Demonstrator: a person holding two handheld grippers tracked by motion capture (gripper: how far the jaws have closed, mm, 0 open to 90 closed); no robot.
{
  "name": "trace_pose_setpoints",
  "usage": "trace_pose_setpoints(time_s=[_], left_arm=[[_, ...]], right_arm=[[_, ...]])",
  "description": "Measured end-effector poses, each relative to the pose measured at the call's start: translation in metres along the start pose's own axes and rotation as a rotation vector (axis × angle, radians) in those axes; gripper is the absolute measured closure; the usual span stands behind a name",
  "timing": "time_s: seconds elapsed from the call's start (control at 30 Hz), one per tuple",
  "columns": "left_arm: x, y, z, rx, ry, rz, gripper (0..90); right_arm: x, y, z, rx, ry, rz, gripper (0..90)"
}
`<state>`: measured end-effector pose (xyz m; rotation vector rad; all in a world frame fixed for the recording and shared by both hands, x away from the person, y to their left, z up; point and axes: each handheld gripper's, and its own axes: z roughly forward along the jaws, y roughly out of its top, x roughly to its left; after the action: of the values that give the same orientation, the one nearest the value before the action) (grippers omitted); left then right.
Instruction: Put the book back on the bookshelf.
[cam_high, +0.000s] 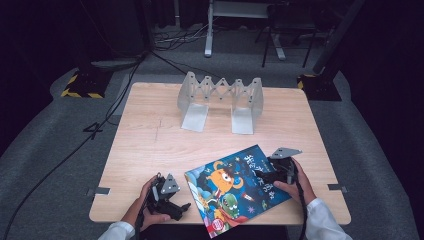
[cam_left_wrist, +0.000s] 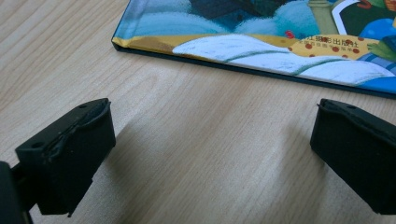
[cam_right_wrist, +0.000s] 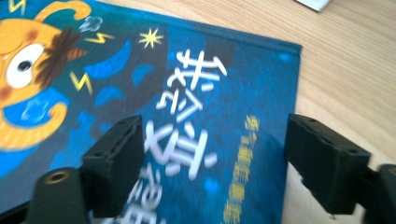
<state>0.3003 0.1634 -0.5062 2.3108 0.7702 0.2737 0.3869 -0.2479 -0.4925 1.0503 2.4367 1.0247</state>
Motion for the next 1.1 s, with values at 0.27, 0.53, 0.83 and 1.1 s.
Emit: trace_pose_setpoints(time_s=[0.27, 0.53, 0.83, 1.1], left_arm=[[0.003, -0.001, -0.001, 0.000, 0.001, -0.009, 0.4], [0.011, 0.001, 0.000, 0.002, -0.024, 0.027, 0.2], [0.029, 0.006, 0.004, 0.002, 0.020, -0.025, 0.3], [0.040, 0.014, 0.012, 0.001, -0.027, 0.026, 0.2]], right_arm=[[0.001, -0.046, -0.052, -0.052, -0.005, 0.026, 23.6], [0.007, -0.085, -0.080, -0.002, 0.052, -0.023, 25.3], [0.013, -0.092, -0.082, -0.001, 0.026, -0.053, 27.3], [0.006, -0.084, -0.076, -0.008, -0.005, -0.027, 37.0]])
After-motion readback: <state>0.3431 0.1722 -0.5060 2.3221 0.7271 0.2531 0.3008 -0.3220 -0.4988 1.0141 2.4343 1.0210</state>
